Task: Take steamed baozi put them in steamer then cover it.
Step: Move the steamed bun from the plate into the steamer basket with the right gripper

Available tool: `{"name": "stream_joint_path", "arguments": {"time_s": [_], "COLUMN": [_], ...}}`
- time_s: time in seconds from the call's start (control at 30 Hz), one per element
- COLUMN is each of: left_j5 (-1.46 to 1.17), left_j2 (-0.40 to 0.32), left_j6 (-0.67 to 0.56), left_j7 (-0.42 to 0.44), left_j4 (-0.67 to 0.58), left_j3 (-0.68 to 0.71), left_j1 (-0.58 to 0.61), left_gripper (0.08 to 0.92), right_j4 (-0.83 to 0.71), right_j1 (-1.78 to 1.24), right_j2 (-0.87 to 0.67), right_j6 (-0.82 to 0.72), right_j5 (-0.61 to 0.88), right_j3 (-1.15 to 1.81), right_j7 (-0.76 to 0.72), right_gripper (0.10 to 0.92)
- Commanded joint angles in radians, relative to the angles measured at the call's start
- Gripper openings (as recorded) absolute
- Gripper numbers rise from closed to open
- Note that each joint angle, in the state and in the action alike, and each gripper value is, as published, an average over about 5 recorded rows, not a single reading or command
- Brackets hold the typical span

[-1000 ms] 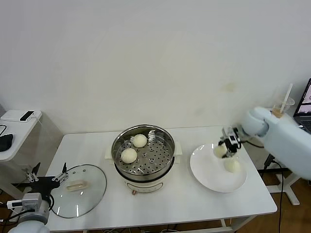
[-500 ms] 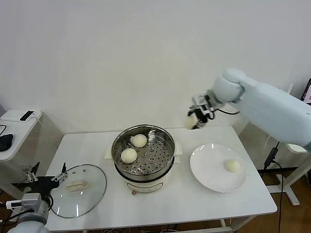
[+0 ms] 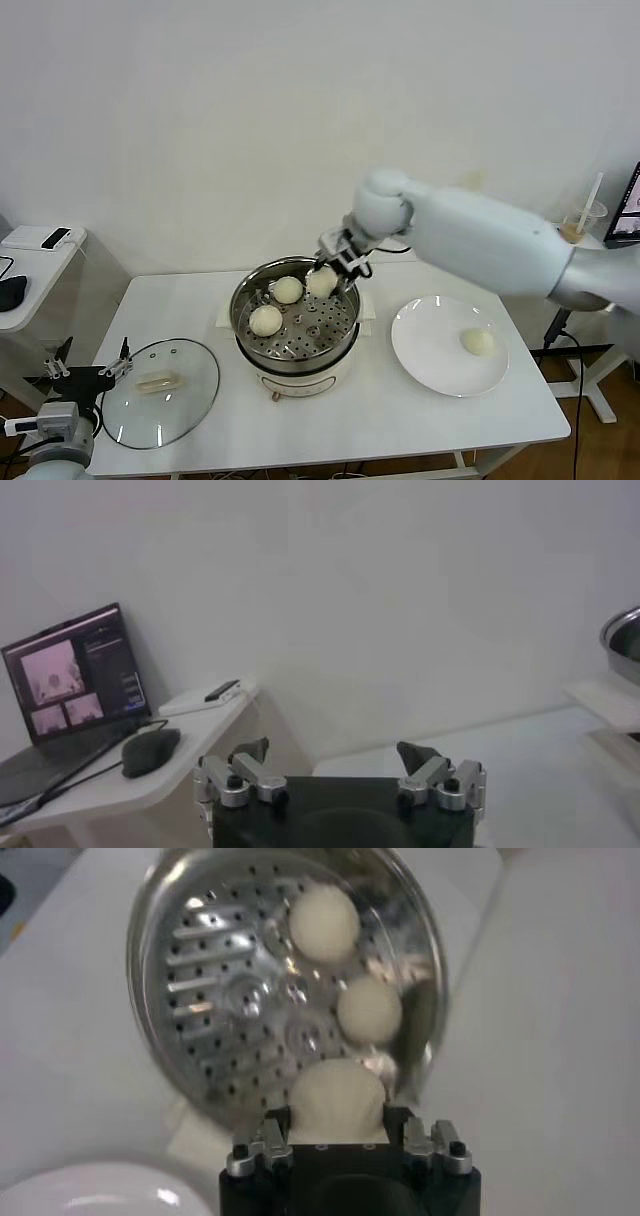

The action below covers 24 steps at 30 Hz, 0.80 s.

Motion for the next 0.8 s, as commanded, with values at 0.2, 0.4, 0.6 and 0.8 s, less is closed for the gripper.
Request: {"name": "stream_joint_path", "arguments": {"time_s": [0.2, 0.4, 0.6, 0.8], "left_j5": [0.0, 0.0, 0.0, 0.0], "left_j2": [-0.012, -0.016, -0.021, -0.023], "left_j6": [-0.002, -0.003, -0.004, -0.005], "left_j7": [0.002, 0.002, 0.002, 0.002], "left_j4": [-0.016, -0.016, -0.018, -0.017], "left_j3": [-0.02, -0.025, -0.025, -0.024], "left_j1": [0.014, 0.017, 0.017, 0.017], "left_gripper": [0.823, 0.823, 0.823, 0.823], "right_j4": [0.0, 0.015, 0.044, 0.059], "right_j1": [-0.038, -0.035, -0.024, -0.023], "right_j2": [0.095, 0.098, 0.082, 0.072], "right_j6": [0.179, 0.23, 0.256, 0.265], "right_j5": [-0.043, -0.056, -0.071, -0.055], "right_j3": [-0.089, -0.097, -0.102, -0.106], "right_j7": [0.005, -0.025, -0.071, -0.082], "right_gripper": [0.585, 0.585, 0.585, 0.585]}}
